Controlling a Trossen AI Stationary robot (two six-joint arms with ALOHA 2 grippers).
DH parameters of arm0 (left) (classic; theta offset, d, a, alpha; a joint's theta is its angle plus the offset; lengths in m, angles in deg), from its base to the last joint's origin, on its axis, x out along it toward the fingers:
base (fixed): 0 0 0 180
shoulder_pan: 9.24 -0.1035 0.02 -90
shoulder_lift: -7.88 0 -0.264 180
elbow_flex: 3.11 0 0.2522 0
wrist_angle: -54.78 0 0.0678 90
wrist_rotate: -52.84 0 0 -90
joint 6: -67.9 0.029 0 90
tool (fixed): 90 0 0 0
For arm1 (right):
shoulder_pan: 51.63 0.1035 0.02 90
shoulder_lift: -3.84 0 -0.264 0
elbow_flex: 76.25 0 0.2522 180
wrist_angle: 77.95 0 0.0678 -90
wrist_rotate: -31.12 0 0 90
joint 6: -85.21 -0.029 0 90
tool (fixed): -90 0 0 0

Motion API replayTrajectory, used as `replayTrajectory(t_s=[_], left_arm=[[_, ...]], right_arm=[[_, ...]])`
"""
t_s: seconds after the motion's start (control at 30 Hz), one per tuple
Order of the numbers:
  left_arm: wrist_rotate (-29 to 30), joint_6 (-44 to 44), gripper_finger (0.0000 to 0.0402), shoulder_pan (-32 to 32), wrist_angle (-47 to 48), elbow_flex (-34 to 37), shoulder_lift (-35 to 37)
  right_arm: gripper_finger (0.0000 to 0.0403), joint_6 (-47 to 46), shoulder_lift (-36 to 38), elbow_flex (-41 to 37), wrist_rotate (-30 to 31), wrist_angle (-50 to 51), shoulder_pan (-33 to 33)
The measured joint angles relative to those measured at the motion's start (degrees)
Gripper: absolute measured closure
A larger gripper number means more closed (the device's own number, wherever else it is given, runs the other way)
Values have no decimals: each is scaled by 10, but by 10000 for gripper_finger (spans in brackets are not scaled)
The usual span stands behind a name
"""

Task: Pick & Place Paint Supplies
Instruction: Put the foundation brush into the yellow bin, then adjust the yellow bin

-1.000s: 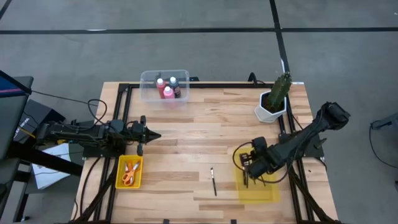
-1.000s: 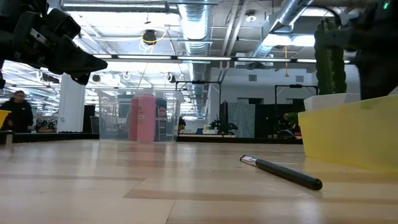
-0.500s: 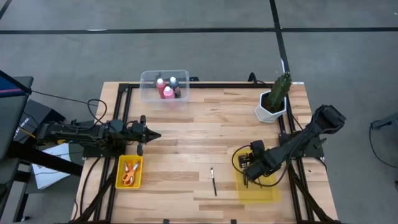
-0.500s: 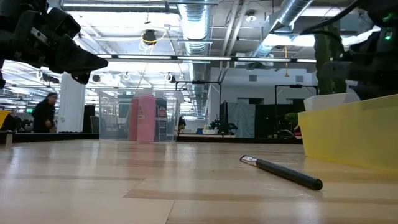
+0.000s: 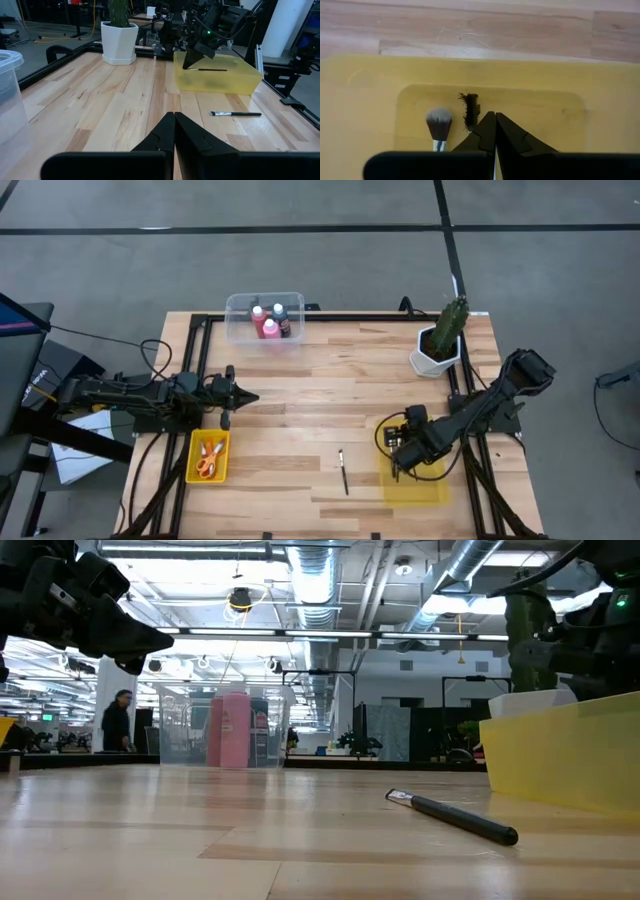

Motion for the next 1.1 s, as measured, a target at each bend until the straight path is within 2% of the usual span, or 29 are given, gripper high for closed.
replayTrajectory(t_s=[0.5,0.87,1.0,1.1], left_arm=[[-2,0,401,0,0,0,0],[-2,0,401,0,0,0,0],[-1,0,401,0,0,0,0],[1,0,401,0,0,0,0]], right_arm=[[402,-4,0,0,0,-2,-1],[367,-12,2,3,3,-11,-1],[358,-12,27,28,26,11,4],[360,-10,49,66,30,71,13]])
